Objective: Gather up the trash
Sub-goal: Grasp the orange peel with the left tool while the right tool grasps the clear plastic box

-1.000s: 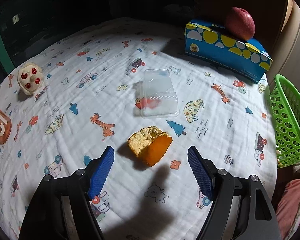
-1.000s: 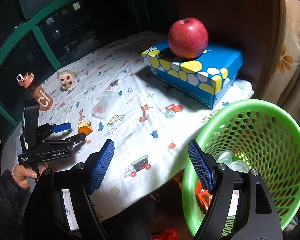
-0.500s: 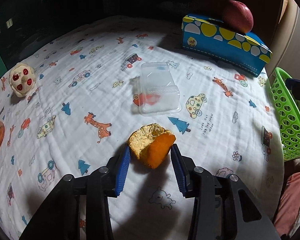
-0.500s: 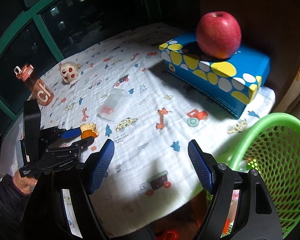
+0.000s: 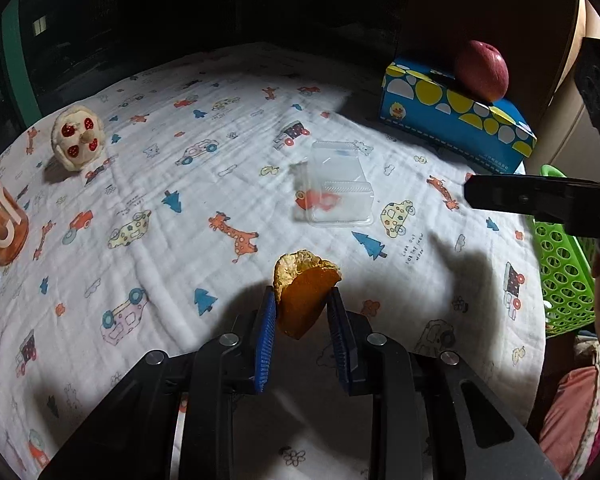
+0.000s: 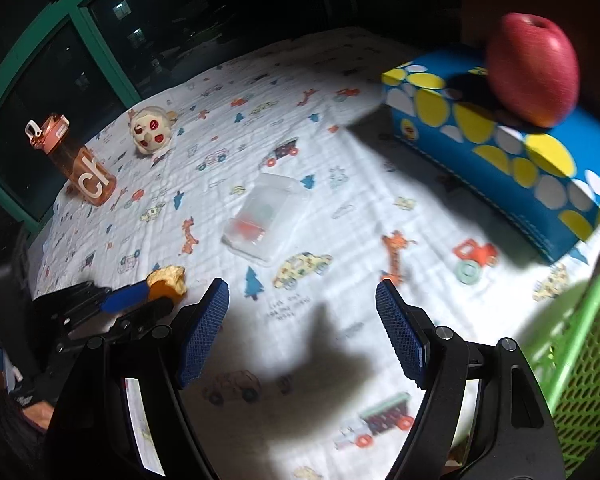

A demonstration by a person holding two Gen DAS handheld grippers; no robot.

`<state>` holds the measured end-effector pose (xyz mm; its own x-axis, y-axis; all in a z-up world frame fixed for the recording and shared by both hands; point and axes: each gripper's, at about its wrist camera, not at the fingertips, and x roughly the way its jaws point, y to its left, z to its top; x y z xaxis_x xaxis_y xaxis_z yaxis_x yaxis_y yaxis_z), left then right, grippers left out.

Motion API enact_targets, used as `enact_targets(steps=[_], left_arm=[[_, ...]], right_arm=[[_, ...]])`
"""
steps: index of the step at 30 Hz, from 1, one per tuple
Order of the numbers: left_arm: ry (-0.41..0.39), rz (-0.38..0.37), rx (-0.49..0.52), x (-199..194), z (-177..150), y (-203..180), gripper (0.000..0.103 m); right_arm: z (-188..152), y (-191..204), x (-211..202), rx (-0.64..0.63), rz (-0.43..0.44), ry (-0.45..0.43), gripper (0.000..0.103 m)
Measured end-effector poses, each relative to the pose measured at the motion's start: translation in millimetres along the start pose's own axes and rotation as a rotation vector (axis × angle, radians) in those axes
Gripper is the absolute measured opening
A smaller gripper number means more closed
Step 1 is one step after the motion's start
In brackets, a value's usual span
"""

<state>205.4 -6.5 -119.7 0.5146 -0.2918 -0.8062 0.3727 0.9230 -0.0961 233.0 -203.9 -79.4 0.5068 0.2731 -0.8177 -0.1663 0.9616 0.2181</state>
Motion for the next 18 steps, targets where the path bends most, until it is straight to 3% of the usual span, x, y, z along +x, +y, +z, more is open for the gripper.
enact_targets(steps=[6,18], left_arm=[[-0.016,0.008,-0.039,-21,-7,11,0.025],[-0.037,0.020,-0.092,-43,-17,23,0.025]], right_arm=[[24,23,32,0.002,0.023,0.027,0.074],[54,42,91,0.048,-0.044,0.098,0.069]])
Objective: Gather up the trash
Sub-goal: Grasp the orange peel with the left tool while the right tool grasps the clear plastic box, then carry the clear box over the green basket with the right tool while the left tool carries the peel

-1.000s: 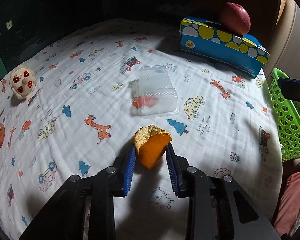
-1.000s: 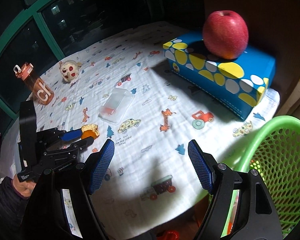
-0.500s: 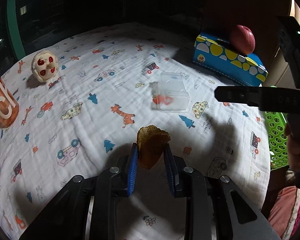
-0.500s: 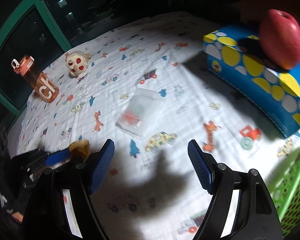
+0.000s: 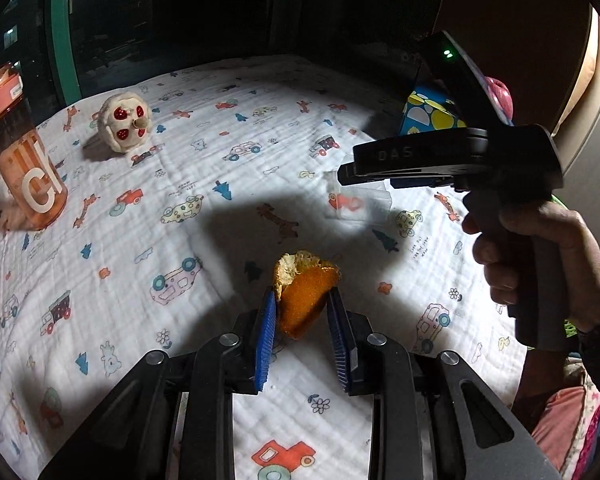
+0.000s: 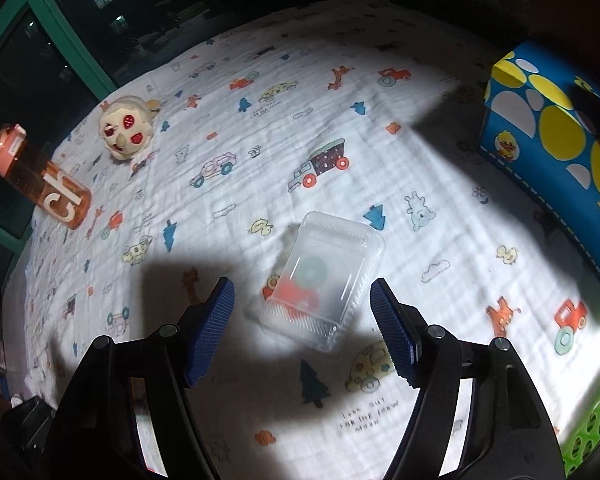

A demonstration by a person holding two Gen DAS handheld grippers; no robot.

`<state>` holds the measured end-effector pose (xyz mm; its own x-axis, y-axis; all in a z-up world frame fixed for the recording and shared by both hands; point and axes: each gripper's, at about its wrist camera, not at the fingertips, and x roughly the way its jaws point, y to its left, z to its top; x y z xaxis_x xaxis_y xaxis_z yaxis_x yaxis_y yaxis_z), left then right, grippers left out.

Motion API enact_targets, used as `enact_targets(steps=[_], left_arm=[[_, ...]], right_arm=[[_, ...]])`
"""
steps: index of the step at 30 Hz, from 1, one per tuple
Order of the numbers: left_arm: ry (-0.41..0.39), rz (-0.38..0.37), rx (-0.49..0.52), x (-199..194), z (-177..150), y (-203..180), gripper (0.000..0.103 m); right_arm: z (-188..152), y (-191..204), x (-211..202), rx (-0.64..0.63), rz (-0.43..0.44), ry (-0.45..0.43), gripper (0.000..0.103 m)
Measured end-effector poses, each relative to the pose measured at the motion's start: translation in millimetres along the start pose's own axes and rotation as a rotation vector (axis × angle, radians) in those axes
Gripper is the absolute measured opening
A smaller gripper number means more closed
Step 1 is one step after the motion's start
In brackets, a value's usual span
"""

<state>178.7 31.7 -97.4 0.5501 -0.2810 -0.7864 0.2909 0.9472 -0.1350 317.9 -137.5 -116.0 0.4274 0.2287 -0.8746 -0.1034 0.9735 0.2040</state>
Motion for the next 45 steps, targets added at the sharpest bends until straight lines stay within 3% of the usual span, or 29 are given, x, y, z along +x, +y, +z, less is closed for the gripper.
enact_targets(steps=[7,14,31,45], left_arm=[[-0.003,-0.004,-0.020,-4,-2,4,0.025],[-0.001,-0.016,-0.034,-5,-4,0,0.025],[-0.045,-0.052,-0.006,-27,-1,-39,0.025],[-0.073,-0.114,0.060,-41,0,-106,0.025]], right_arm=[[3,-3,18,0.025,-0.057,0.036,0.056],[-4,-9,3,0.013,-0.035,0.013,0.052],[-59,-41,-94,-0.005,0.025,-0.092,0.051],[-112,-92,-166,0.020,-0.010,-0.174,0.047]])
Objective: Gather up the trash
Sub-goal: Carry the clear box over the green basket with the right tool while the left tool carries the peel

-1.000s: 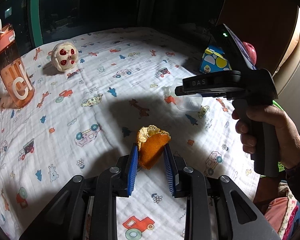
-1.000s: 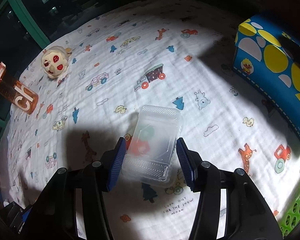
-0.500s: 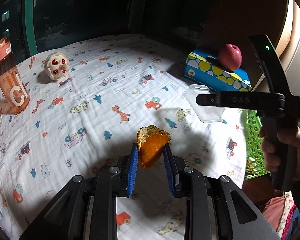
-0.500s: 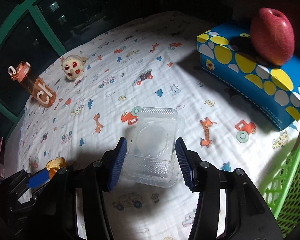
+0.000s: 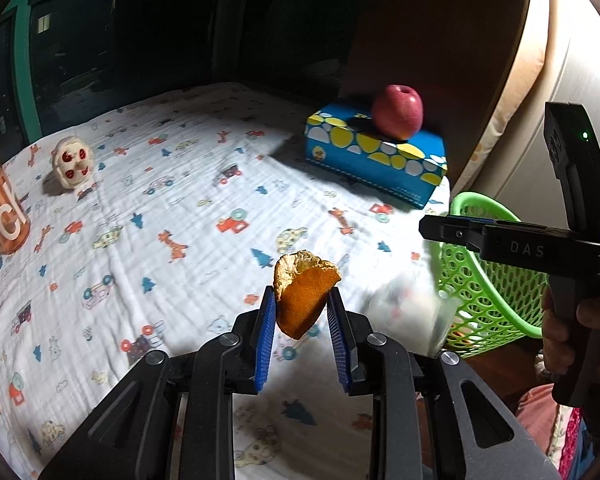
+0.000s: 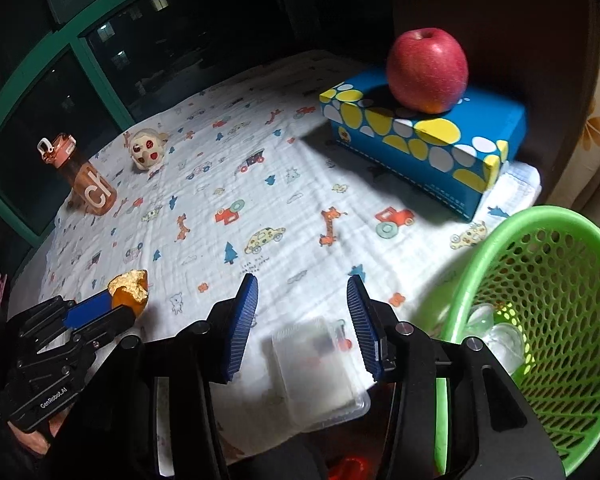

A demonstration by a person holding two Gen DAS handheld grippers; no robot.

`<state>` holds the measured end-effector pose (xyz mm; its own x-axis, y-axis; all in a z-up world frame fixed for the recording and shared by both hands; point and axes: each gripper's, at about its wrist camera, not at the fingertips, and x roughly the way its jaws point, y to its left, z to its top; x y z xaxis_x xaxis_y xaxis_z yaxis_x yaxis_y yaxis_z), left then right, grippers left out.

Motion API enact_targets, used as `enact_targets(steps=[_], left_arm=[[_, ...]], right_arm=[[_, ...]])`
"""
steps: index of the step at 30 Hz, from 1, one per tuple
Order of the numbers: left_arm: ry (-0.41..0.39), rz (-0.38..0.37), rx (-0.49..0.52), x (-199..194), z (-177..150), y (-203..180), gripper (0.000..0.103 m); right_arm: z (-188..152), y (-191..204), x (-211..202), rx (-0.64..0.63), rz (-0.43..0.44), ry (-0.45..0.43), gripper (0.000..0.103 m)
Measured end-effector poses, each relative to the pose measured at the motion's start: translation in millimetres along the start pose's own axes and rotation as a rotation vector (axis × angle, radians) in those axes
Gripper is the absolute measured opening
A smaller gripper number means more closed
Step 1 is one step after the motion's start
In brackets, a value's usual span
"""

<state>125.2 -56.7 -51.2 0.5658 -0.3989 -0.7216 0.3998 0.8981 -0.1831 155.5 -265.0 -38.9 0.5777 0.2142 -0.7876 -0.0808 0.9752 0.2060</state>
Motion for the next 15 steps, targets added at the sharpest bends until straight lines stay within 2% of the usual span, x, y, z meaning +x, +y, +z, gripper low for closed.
enact_targets(steps=[5,9,11,15], left_arm=[[-0.001,-0.015,0.002,1,1,-13,0.025],[0.002,-0.011,0.007,0,0,-14,0.025],[0.001,-0.007,0.004,-1,1,-11,0.025],[-0.004,0.001,-0.004,-4,1,-4,0.025]], right_arm=[[-12,-19,-2,0.033,0.010,0.017,0.046],[-20,-19,-1,0.019,0.043,0.033,0.047],[-24,-14,1,-0.004,0.050,0.042,0.049],[-35,-2,10,-0.063,0.059,0.074,0.060]])
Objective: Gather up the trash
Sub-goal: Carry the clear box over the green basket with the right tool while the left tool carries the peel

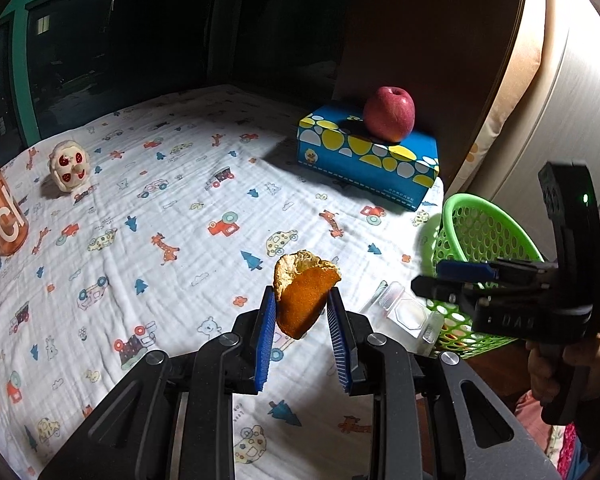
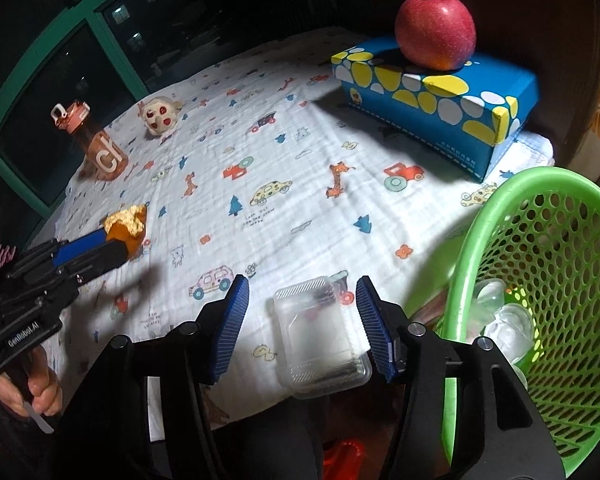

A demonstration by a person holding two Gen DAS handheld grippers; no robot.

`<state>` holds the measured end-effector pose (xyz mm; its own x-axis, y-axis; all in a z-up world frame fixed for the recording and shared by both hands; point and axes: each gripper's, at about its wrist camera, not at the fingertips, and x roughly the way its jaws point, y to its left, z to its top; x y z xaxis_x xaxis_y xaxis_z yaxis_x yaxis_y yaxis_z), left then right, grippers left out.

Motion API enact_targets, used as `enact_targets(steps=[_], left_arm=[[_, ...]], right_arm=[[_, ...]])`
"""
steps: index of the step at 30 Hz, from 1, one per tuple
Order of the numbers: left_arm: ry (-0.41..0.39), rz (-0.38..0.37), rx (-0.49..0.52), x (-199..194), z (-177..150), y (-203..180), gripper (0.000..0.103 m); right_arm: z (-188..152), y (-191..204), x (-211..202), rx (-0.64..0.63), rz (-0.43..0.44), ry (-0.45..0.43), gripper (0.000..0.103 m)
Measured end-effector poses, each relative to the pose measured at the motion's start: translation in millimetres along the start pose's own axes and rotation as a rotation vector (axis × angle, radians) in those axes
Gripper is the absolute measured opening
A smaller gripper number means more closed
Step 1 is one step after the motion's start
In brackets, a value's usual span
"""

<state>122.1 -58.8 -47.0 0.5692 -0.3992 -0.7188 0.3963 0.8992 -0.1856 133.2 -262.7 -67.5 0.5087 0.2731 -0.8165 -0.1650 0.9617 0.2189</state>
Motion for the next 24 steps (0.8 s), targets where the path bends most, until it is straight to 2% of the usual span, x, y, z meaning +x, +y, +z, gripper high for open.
enact_targets(steps=[15,17,18,24], left_arm=[[0.021,0.002,-0.037,5,-8,14,0.025],[0.023,0.001,-0.039,6,-8,14,0.025],[0.024,0.001,-0.038,6,-9,14,0.025],[0.024,-0.001,-0.043,6,-9,14,0.025]], right_arm=[[-14,10,50,-0.093,-0.096,0.120,0.062],[-15,10,54,-0.099,-0.104,0.128,0.057],[-15,10,56,-0.104,-0.112,0.129,0.051],[-16,9,47,-0.099,-0.111,0.100,0.048]])
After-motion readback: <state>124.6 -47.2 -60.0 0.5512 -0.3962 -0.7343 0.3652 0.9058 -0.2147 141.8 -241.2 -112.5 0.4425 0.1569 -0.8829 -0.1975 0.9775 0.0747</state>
